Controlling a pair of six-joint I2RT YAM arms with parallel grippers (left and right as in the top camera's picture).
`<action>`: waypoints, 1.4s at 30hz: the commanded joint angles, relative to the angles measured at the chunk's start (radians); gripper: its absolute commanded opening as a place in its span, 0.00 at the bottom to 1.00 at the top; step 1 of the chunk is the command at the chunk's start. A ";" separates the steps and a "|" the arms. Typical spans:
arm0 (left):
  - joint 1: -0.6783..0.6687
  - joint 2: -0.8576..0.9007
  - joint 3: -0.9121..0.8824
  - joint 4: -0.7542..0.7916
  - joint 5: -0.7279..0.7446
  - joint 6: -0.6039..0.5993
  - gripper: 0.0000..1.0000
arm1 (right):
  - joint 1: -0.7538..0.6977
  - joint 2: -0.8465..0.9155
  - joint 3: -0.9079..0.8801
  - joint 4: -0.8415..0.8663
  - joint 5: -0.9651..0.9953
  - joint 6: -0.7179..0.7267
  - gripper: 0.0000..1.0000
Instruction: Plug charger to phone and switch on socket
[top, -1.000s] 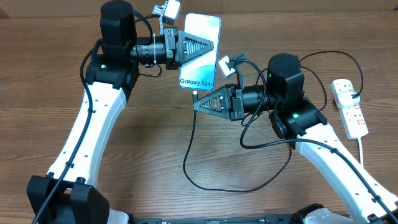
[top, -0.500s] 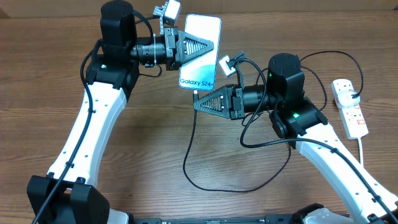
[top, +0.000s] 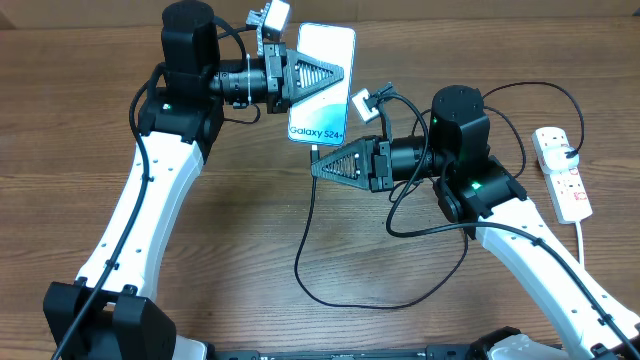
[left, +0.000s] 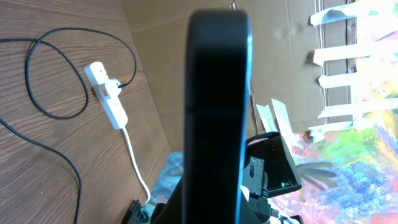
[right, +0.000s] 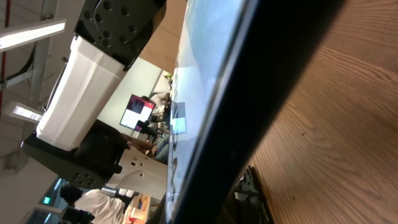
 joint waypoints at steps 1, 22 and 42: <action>0.001 -0.006 0.014 0.011 0.035 0.032 0.04 | -0.005 -0.011 0.014 0.016 -0.006 0.017 0.04; 0.001 -0.006 0.014 0.011 0.058 0.046 0.04 | -0.011 -0.011 0.014 0.016 0.007 0.040 0.04; 0.001 -0.006 0.014 0.011 0.046 0.046 0.04 | -0.042 -0.011 0.014 0.029 0.034 0.071 0.04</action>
